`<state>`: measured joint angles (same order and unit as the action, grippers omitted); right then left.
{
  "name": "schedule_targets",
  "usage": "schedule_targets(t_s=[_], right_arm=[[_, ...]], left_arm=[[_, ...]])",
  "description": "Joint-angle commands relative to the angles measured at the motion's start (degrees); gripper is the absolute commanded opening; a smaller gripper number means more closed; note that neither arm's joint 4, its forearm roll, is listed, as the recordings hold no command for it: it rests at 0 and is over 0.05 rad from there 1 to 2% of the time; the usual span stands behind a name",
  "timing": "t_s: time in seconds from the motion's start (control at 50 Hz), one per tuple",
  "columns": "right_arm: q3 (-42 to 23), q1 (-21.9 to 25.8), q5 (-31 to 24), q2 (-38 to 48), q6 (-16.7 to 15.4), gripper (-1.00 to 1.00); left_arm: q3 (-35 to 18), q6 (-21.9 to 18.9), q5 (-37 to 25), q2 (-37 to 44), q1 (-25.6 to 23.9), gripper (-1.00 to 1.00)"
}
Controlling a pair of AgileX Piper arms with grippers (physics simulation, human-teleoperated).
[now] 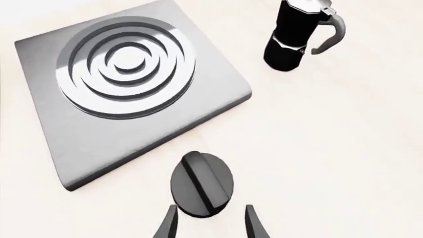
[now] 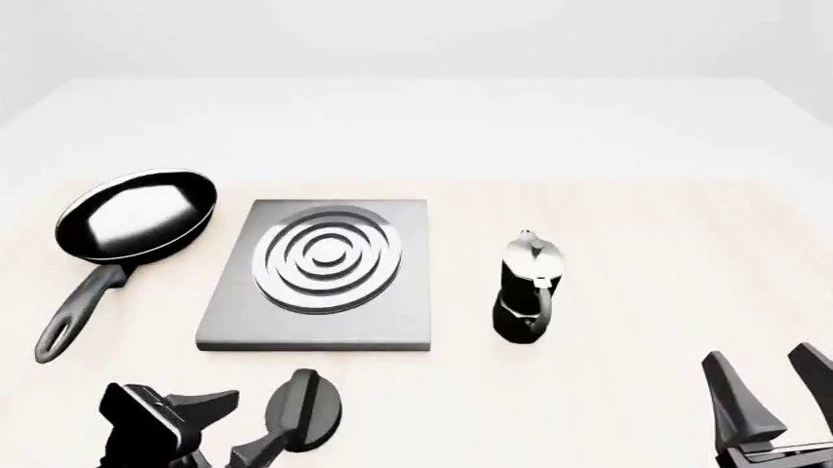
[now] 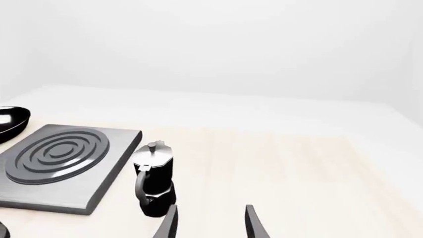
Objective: Turn on the stove and put the frying pan on it.
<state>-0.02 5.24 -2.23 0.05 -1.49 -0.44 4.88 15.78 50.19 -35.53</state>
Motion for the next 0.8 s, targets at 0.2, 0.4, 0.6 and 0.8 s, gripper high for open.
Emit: schedule_targets(t_s=[0.2, 0.4, 0.6, 0.8], right_arm=[[0.01, 0.05, 0.11, -0.01, 0.19, 1.0], [0.0, 0.01, 0.23, 0.0, 0.32, 1.0], [0.0, -0.2, 0.17, -0.01, 0.53, 1.0], [0.0, -0.09, 0.25, 0.0, 0.4, 1.0]], left_arm=[[0.43, 1.11, 22.69, 24.76, -2.36, 1.0], [0.43, 0.92, 32.98, 35.94, -1.98, 1.0], [0.43, 0.64, 40.2, 43.99, -1.68, 1.0], [0.43, 1.11, 40.16, 43.86, -2.57, 1.0]])
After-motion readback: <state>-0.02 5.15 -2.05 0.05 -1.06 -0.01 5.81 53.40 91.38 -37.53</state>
